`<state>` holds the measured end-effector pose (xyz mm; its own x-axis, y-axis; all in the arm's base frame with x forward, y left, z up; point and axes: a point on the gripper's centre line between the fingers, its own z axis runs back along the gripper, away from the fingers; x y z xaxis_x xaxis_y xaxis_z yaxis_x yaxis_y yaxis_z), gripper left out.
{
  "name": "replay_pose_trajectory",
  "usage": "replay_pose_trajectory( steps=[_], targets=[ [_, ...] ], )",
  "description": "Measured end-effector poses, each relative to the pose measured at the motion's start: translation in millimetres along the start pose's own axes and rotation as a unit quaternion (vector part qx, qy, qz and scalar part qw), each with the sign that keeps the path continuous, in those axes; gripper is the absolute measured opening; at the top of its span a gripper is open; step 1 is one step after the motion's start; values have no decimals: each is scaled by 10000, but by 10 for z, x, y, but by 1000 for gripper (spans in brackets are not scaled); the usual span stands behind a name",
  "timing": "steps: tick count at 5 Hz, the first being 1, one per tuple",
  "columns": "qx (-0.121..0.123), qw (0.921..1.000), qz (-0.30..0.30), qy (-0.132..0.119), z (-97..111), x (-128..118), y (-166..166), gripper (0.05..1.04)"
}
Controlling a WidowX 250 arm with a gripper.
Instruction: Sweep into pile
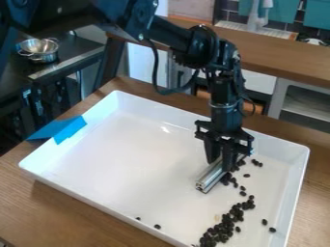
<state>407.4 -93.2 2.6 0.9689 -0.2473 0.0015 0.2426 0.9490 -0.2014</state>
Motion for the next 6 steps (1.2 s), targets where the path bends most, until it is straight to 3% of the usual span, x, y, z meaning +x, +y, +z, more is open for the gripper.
replay_pose_trajectory(
  steps=[1,3,6],
  targets=[
    [10,9991,-420,-8,-35,2,-82,349],
    [53,9978,-666,-17,-88,-92,-175,349],
    [-236,9955,-907,123,-144,-270,-505,349]
  ],
)
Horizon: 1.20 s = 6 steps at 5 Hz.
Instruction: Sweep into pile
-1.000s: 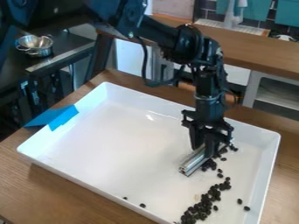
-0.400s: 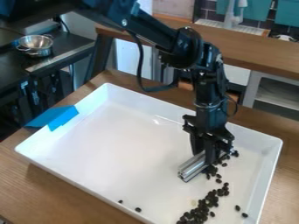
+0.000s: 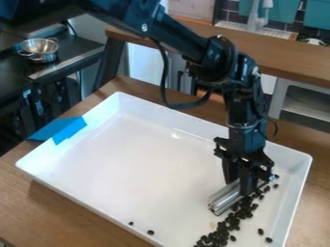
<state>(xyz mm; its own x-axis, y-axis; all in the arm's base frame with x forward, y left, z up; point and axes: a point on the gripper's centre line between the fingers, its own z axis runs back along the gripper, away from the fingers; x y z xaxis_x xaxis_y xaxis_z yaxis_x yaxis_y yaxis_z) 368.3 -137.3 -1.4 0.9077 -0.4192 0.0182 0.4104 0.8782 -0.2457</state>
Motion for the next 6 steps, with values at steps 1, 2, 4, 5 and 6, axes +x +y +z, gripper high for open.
replay_pose_trajectory(
  steps=[1,2,4,5,6],
  targets=[
    [-79,9999,57,48,-7,-9,-29,349],
    [-265,9996,17,94,-37,-28,-149,349],
    [-538,9981,189,233,59,-173,112,349],
    [-669,9966,420,235,155,-279,418,349],
    [-731,9957,559,-110,477,-428,643,349]
  ],
)
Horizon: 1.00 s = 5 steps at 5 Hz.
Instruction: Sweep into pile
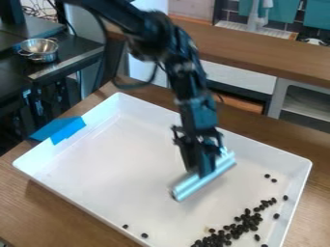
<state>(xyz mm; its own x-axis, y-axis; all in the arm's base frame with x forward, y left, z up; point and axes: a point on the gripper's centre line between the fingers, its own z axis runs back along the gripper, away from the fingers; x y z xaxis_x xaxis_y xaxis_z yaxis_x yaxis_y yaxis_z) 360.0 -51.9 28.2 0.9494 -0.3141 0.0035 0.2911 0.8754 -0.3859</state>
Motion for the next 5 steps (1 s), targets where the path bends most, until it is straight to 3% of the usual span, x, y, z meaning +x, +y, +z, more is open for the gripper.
replay_pose_trajectory(
  steps=[1,2,3,4,5],
  targets=[
    [110,9995,130,-264,303,-200,171,349],
    [429,9982,306,-277,409,-448,349,349],
    [734,9931,748,-521,409,-642,540,349],
    [1142,9790,1430,-894,229,-771,667,349],
    [1429,9678,1722,-1152,117,-843,712,349]
  ],
)
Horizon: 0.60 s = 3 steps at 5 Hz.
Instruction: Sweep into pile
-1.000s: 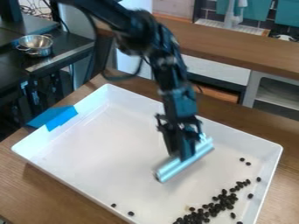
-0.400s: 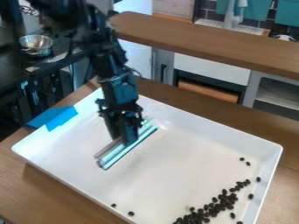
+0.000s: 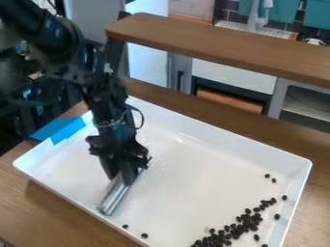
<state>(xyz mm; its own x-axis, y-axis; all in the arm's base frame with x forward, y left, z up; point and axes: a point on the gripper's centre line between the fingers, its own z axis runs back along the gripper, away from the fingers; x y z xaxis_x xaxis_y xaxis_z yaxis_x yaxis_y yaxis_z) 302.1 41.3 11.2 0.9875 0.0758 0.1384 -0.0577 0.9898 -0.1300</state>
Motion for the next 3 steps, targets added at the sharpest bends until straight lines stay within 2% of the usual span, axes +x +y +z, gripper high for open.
replay_pose_trajectory(
  steps=[1,3],
  targets=[
    [119,9999,-44,-77,-13,-6,-17,349],
    [119,9995,-271,67,-73,-71,-236,349]
  ],
)
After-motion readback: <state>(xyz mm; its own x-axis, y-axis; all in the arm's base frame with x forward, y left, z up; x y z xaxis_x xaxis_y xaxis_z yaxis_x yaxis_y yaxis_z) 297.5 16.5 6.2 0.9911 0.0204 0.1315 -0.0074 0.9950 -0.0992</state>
